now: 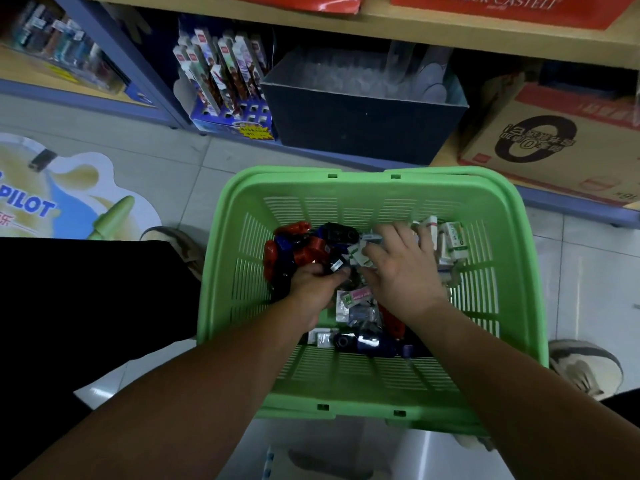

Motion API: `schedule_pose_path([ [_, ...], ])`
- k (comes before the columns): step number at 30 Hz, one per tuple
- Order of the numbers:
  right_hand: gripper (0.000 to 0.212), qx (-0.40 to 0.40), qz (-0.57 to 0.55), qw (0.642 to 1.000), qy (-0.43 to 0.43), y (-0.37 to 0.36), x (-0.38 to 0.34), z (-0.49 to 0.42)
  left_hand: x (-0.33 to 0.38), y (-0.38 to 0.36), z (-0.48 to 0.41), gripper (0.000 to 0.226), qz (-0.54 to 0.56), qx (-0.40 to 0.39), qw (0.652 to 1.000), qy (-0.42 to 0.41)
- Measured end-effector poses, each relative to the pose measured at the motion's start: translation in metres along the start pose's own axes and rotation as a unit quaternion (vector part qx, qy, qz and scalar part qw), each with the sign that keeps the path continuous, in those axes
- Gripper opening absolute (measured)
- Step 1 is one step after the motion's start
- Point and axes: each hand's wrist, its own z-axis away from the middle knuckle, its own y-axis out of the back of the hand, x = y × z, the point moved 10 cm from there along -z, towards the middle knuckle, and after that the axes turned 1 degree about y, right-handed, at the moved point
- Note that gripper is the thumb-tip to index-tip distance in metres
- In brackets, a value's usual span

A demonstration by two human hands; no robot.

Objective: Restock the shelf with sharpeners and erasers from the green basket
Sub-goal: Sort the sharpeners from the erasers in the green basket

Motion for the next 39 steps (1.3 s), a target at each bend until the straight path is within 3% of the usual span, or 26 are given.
schedule_pose_path([
  [3,0.031,-0.001,-0.048,0.999,0.007,-0.008,-0.003,-0.009,0.002,-0.004,0.004,0.041,-0.02,-0.017,1.0,0.017],
  [6,0.029,-0.014,-0.063,0.998,0.014,-0.012,0.004,-0.009,0.001,-0.016,0.004,0.074,-0.122,-0.053,0.991,-0.004],
  [9,0.028,-0.013,-0.062,0.998,0.028,-0.011,0.01,-0.005,-0.001,-0.026,0.003,0.074,-0.176,-0.072,0.981,-0.048],
  [14,0.022,-0.004,-0.093,0.995,0.029,-0.005,0.015,0.001,0.007,-0.023,0.01,0.103,-0.274,-0.062,0.957,-0.069],
  [22,0.016,-0.007,-0.093,0.995,0.027,0.009,0.021,0.008,-0.002,-0.032,0.013,0.099,-0.263,-0.113,0.957,-0.041],
  [28,0.016,-0.008,-0.109,0.994,0.007,0.014,0.019,0.007,0.007,-0.041,0.026,0.065,-0.189,-0.13,0.973,-0.038],
  [35,0.011,0.006,-0.097,0.995,0.014,0.041,0.024,0.012,0.008,-0.047,0.038,0.039,-0.215,-0.128,0.968,-0.025],
  [36,0.011,0.008,-0.085,0.996,0.014,0.046,0.026,0.012,0.01,-0.047,0.041,0.043,-0.213,-0.126,0.968,-0.026],
  [39,0.011,0.006,-0.069,0.998,-0.007,0.059,0.036,0.011,0.014,-0.046,0.049,0.08,-0.206,-0.122,0.97,-0.035],
])
